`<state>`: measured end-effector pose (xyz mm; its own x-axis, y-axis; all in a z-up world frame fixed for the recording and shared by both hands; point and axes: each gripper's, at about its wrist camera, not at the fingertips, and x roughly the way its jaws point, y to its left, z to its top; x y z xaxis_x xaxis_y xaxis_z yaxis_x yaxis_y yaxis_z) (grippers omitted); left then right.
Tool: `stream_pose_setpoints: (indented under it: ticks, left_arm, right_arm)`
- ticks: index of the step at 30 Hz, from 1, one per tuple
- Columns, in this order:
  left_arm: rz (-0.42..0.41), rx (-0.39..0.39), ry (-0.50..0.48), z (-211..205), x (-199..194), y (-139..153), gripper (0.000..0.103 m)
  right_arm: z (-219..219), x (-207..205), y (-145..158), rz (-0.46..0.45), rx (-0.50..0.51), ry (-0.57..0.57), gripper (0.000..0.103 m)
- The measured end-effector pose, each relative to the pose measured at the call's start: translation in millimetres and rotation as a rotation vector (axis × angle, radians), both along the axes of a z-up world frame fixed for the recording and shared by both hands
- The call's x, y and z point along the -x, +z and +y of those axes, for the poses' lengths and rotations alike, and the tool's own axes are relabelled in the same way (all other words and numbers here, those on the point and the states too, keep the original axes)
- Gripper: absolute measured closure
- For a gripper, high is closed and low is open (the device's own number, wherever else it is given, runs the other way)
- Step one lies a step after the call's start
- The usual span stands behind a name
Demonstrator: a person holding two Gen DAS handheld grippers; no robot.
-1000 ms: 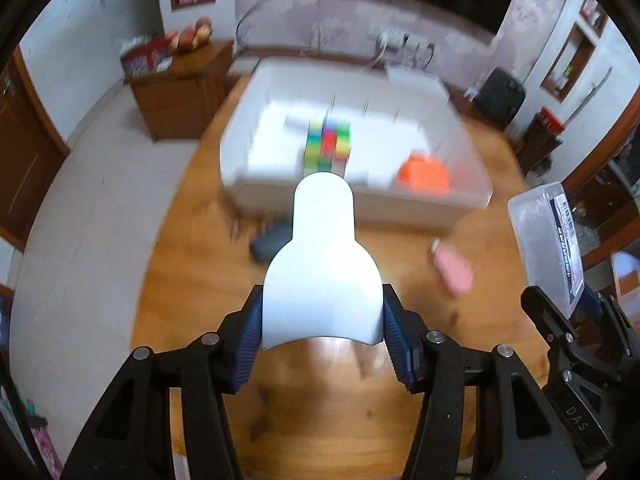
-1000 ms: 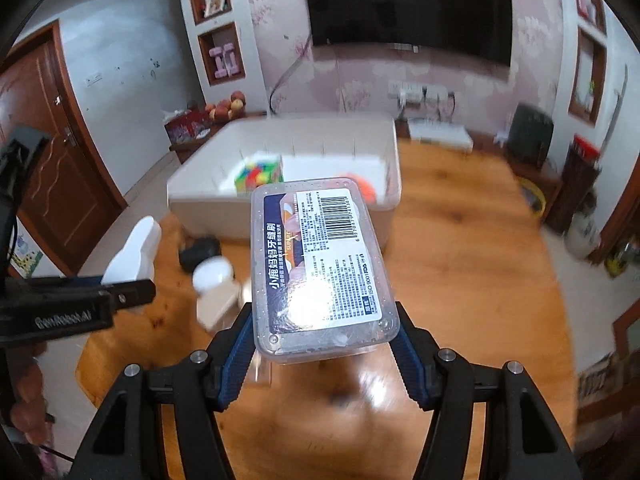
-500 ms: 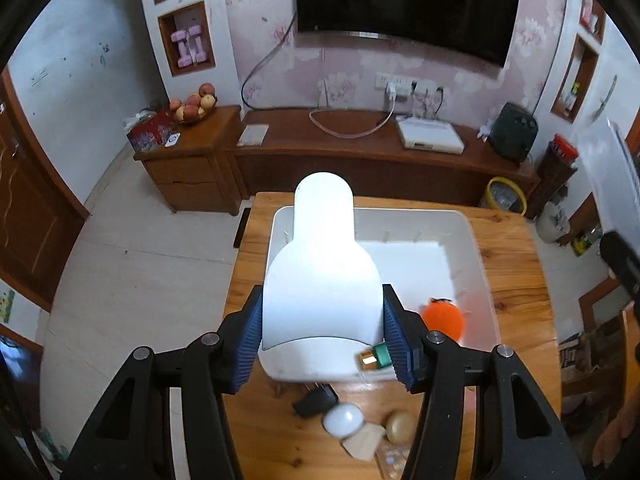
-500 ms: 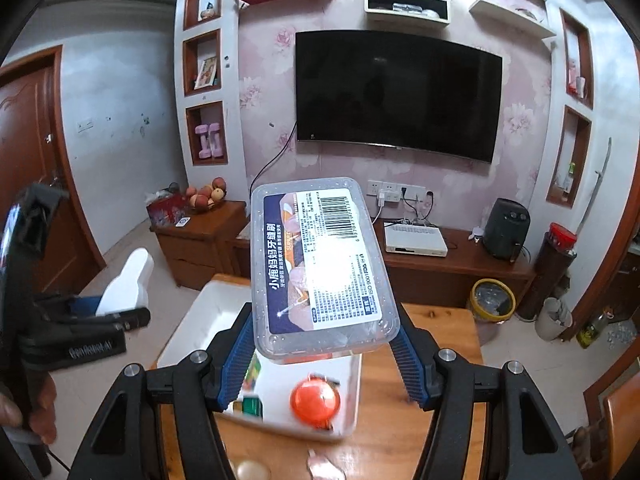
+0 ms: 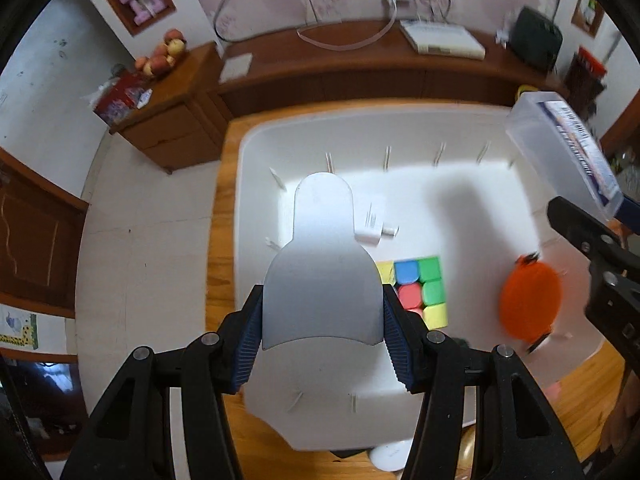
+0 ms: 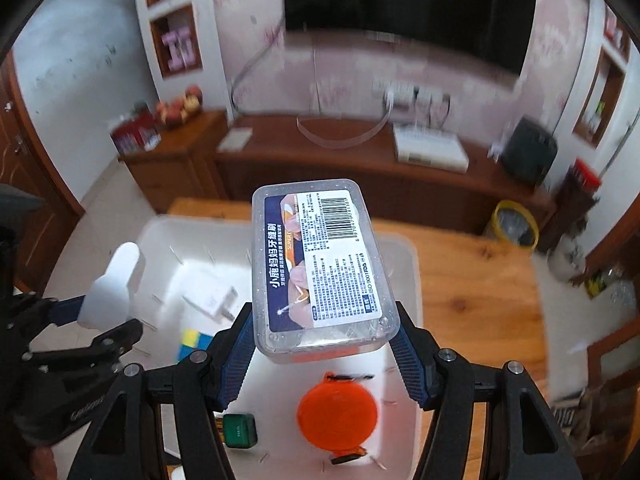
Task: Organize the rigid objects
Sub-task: 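Lift the white item and toothbrush box and carry both over the bin, then open both tools to drop the white item and toothbrush box in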
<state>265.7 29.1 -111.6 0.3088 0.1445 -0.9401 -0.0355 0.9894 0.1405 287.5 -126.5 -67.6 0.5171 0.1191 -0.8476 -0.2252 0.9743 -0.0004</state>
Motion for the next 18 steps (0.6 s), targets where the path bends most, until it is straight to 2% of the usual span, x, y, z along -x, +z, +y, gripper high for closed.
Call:
stream_pose_setpoints:
  ticks: [4, 9, 12, 16, 18]
  left_arm:
    - [0.045, 0.008, -0.013, -1, 0, -23, 0.044]
    - [0.060, 0.006, -0.042, -6, 2, -29, 0.044]
    - [0.075, 0.035, -0.049, -8, 4, -31, 0.044]
    - [0.086, 0.066, -0.043, -10, 9, -26, 0.043]
    - [0.077, 0.077, -0.040, -10, 12, -20, 0.025]
  right_arm:
    - [3, -4, -38, 0.084, 0.011, -0.002, 0.039]
    - [5, -2, -70, 0.182, 0.025, 0.020, 0.038]
    - [7, 0, -78, 0.218, 0.029, 0.045, 0.038]
    - [5, 9, -71, 0.217, 0.019, 0.059, 0.035]
    - [5, 15, -63, 0.200, 0.016, 0.063, 0.031]
